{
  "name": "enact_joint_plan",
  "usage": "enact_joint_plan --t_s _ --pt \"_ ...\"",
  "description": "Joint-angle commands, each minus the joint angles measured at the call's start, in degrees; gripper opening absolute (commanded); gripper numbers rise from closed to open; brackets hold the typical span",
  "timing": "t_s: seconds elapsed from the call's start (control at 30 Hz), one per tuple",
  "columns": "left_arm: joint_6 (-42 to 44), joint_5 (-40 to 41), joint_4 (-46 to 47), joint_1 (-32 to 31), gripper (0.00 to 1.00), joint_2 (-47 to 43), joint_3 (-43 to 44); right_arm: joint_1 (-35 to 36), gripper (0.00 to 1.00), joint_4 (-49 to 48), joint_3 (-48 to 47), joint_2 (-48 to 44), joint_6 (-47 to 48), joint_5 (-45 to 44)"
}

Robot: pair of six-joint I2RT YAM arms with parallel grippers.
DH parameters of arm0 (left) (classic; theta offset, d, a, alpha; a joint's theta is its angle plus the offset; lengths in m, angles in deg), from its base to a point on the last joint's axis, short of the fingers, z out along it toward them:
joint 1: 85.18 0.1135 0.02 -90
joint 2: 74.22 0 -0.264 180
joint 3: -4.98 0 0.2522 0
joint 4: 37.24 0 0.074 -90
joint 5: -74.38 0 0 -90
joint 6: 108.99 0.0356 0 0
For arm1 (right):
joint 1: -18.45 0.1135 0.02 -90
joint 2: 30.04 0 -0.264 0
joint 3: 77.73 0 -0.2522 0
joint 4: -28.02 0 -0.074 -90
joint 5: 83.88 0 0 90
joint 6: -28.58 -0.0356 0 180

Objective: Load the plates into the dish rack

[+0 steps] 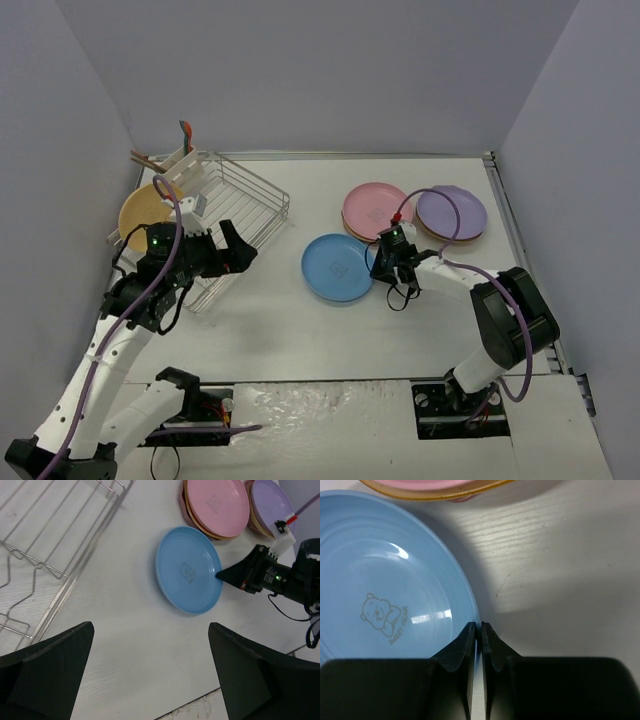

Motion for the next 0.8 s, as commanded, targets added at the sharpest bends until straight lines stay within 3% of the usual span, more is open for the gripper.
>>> enact_joint_plan --t_s 0.0,0.23,0.37,0.5,0.77 --pt "-2.9 5.0 6.6 -5.6 0.97 2.4 0.3 0.4 0.1 -1.8 2.0 0.8 -0.8 -3.4" --pt "-3.0 9.1 7.9 -12.3 0.97 6.5 1.3 0.4 0.17 -4.9 2.1 1.7 -0.9 -0.5" --pt "-3.6 11.1 8.8 -14.8 0.97 8.5 1.1 0.3 0.01 -5.3 2.0 1.4 0.2 -0.1" --pt "-4.9 12.0 10.0 -16.2 0.97 10.4 0.2 0.2 0.0 -5.1 2.6 -1.3 1.2 1.1" --pt "-7.4 13.3 10.6 -17.5 0.97 13.1 1.4 -0.1 0.0 -3.1 2.9 -17.0 2.7 10.5"
